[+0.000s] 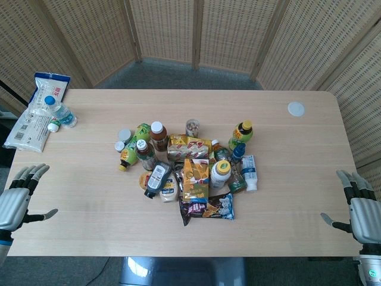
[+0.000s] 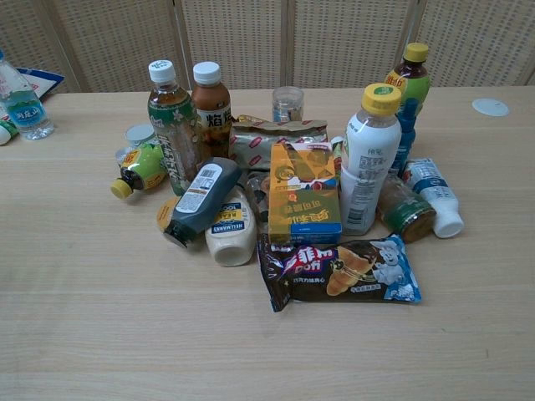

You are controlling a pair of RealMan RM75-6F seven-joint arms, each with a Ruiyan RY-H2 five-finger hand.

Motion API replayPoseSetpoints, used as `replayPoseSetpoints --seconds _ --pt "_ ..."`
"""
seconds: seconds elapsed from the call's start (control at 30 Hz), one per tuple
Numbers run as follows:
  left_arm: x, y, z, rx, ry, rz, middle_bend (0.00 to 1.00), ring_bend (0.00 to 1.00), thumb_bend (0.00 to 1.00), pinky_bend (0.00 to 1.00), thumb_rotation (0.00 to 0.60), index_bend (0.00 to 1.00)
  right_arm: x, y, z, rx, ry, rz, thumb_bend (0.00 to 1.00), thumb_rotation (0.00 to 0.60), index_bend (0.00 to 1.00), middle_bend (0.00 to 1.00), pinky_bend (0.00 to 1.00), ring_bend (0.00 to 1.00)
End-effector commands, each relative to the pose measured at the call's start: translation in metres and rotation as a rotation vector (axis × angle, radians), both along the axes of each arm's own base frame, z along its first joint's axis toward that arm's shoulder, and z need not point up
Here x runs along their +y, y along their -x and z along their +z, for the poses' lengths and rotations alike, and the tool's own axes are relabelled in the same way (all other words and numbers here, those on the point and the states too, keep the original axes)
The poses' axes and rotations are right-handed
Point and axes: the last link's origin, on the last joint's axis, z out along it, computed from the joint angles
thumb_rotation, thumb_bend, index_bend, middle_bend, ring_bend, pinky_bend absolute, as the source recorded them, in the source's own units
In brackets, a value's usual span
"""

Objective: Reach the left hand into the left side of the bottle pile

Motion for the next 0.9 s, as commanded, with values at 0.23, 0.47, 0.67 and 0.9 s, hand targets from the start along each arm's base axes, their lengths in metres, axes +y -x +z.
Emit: replayPoseSetpoints --seconds 0.23,0.47,0.67,0.9 --pt "0.001 0.0 -0.002 -0.013 0.006 0.004 0.0 0.0 0.0 0.0 0.6 0.07 0.0 -0.001 0.0 -0.004 0.0 0.004 0.0 0.588 0.0 0.0 0.0 0.0" --pt "0.013 -0.003 -0.014 -0.11 -0.024 -0.02 0.0 0.0 0.0 0.0 0.6 0.04 0.0 0.0 0.003 -0.007 0.009 0.001 0.0 0.59 0.0 0.0 0.0 0.0" --pt "0.035 -0.003 -0.043 -0.391 -0.106 0.008 0.0 0.0 0.0 0.0 0.6 0.01 0.0 0.0 0.002 -0.008 0.003 0.001 0.0 0.588 0.0 0.0 0.0 0.0" --pt "0.066 -0.012 -0.089 -0.605 -0.167 0.038 0.0 0.0 0.0 0.0 0.6 0.0 0.0 0.0 0.004 -0.016 0.007 0.003 0.0 0.586 0.0 0.0 0.0 0.0"
